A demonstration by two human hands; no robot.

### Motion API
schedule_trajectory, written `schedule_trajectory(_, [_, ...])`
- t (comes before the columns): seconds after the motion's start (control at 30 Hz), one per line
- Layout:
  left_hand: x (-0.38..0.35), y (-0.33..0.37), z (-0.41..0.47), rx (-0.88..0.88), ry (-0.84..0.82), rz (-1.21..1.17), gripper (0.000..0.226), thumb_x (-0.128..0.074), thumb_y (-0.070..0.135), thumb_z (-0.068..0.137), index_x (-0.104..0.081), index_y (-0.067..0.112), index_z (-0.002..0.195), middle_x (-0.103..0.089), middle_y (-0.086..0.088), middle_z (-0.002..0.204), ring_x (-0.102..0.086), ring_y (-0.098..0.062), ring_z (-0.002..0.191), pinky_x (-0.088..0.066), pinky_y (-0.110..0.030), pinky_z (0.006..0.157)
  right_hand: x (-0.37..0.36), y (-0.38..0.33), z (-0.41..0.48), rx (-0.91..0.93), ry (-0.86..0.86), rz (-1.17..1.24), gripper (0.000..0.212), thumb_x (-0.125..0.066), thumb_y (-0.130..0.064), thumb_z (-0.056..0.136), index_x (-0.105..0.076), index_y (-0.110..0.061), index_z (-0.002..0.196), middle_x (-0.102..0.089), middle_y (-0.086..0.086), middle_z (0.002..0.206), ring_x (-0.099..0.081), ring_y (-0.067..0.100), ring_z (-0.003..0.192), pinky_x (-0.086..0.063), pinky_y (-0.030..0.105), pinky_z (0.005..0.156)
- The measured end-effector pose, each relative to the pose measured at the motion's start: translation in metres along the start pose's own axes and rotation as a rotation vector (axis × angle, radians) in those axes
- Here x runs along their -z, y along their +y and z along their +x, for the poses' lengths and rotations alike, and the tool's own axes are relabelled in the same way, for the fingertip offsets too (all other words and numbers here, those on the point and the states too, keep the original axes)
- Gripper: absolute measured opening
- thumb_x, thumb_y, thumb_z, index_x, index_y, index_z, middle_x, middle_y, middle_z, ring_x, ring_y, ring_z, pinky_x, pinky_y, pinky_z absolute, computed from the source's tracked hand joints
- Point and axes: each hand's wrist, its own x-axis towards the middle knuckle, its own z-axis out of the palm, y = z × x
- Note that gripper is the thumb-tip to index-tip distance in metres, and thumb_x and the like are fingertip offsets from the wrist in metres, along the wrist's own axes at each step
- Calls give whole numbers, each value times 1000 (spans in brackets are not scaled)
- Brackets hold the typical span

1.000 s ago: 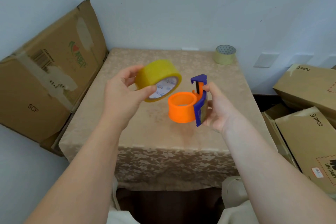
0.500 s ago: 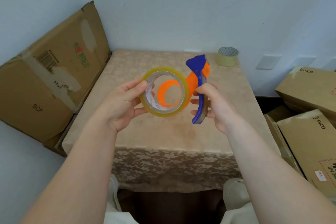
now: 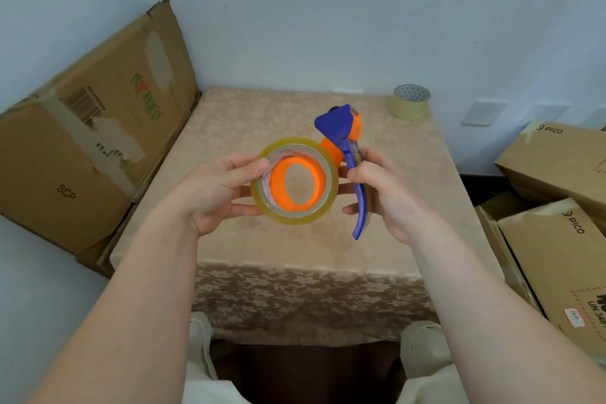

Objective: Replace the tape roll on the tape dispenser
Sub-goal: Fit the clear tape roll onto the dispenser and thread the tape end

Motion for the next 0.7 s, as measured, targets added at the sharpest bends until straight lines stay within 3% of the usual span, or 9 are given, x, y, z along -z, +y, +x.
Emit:
schedule_trajectory(0.23, [2,1,0,12,-44,90,42,-66,34,68,-69,23,108,-72,6,92,-66,-10,90,-54,-32,76,0,3,2,-73,-84,60,39,-54,-31,66,-59,-19,103,-62,6,97,-59,21,81,-53,31,60])
schedule_trajectory(0.37, [-1,2,-1,-54,-100,105,40,-65,29,71,-67,22,111,-73,4,96,-66,-9,91,-52,-30,81,-1,4,1,-83,-203,62,41,-61,-26,62,-59,-27,102,-66,-8,84,-62,10,77,-47,27,72])
schedule_trajectory(0.47, [-4,3,-3,-109,-183,99,44,-72,14,73,-64,17,116,-72,-4,108,-67,-15,99,-54,-27,87,-11,7,-3,-57,-341,91,51,-66,-15,65,-59,-24,115,-71,-7,101,-66,11,94,-50,26,82])
schedule_trajectory(0.57, [-7,6,-6,-215,-237,98,44,-66,5,70,-66,16,113,-74,-1,106,-68,-13,99,-54,-22,79,-21,10,-8,-42,-458,151,54,-68,0,67,-61,-17,117,-68,6,114,-63,24,109,-50,37,95])
schedule_trajectory(0.63, [-6,7,-6,-273,-243,90,52,-73,2,64,-65,16,113,-73,0,110,-66,-13,105,-53,-23,80,-22,9,-9,-23,-502,148,58,-72,-1,62,-63,-15,117,-67,9,115,-60,29,112,-47,45,100])
schedule_trajectory(0.7, [-3,5,-5,-296,-246,82,62,-76,8,56,-64,17,116,-69,-1,118,-62,-14,113,-52,-24,84,-21,9,-9,-8,-517,98,57,-74,3,59,-65,-17,111,-70,4,108,-64,23,105,-50,42,95])
